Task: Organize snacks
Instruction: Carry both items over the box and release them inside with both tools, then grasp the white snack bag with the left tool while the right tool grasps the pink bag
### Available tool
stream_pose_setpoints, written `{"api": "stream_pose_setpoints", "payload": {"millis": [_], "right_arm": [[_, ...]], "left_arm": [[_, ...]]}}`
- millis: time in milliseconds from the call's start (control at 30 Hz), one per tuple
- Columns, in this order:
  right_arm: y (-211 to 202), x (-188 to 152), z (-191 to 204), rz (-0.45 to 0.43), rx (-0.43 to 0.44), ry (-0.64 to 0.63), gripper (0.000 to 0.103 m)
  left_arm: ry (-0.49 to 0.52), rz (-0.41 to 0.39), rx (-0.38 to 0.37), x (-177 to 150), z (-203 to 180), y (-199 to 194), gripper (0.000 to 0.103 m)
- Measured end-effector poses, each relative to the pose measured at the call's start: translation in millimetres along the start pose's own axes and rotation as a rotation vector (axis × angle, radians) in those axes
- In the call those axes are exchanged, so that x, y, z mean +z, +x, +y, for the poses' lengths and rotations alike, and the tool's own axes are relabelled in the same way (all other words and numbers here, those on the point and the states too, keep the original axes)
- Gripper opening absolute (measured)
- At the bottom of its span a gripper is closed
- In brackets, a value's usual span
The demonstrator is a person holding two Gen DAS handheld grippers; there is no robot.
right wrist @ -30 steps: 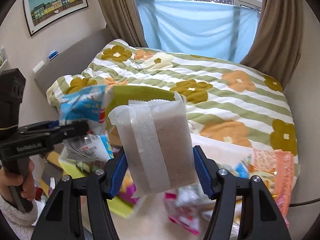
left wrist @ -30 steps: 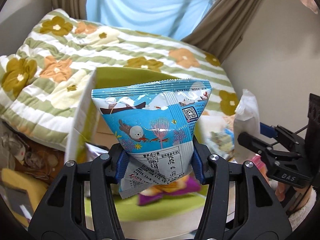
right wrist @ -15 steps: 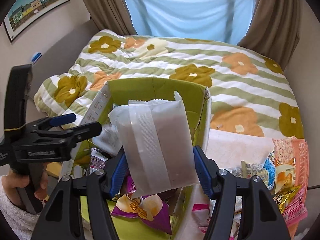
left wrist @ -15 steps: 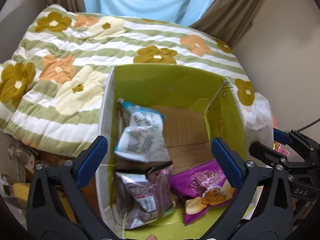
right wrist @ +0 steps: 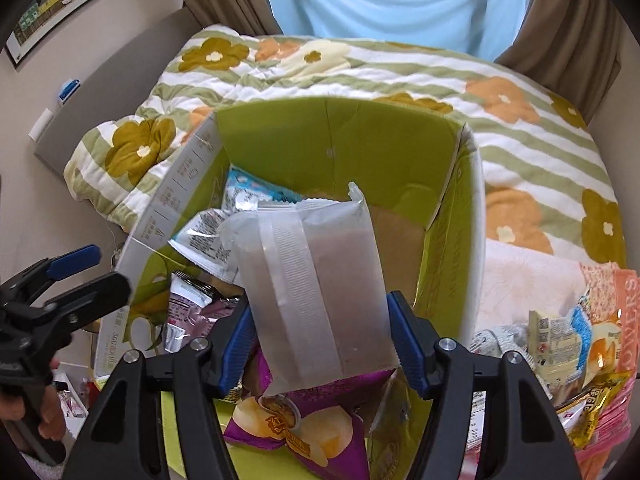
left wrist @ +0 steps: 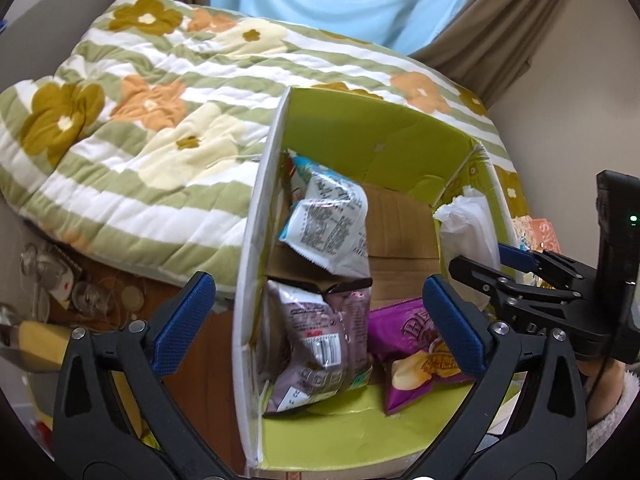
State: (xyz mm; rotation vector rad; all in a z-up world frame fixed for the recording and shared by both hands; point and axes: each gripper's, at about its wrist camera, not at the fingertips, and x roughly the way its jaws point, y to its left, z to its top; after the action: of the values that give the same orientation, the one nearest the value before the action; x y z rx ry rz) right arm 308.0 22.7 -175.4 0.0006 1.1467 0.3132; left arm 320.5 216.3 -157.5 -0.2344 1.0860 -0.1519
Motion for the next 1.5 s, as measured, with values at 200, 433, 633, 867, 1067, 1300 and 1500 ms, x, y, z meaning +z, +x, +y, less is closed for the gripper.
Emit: {"api": "stream_pose_setpoints", "payload": {"millis": [200,433,633,867,1067,1300,1500], "right_arm": [[-4.2,-9.5,-5.0,-0.030,0.022,0.018,0.082],[-14.3,-25.5,-1.8,-0.034,0.042,0.011,0.082],[-32.2,-33.0,-3.1,-0.070,0.045,0.013,0.082],[-65.6,-42.6,-5.6,-0.149,0.025,0.036,0.082],[-93.9,-58.7,-12.2,-0.190,-0.029,0.064,0.082],[-131.6,-79.7,-38.4,-0.230,-0.092,0.108,0.082],[-162.4,-102.9,-82.6,-0.271,-0.150,0.143,0.082]], "left_arm": [[-0.015,0.000,0.012,-11.7,0.7,-3.8,0.103],[-0.009,-0.005,0.014,-26.1,-6.9,-10.9,0.103],[0.011,-0.043,0.012,-32.1,-18.6,-28.4,0.103],[0.066,-0.073,-0.023,-34.9,-34.2,-42.7,0.103],[0.151,-0.086,-0.084,-41.2,-59.5,-44.2,0.103],[0.238,-0.077,-0.147,-49.6,-104.6,-38.2,0.103],[0.283,-0.081,-0.158,-58.5,-148.6,-34.4,0.103]]}}
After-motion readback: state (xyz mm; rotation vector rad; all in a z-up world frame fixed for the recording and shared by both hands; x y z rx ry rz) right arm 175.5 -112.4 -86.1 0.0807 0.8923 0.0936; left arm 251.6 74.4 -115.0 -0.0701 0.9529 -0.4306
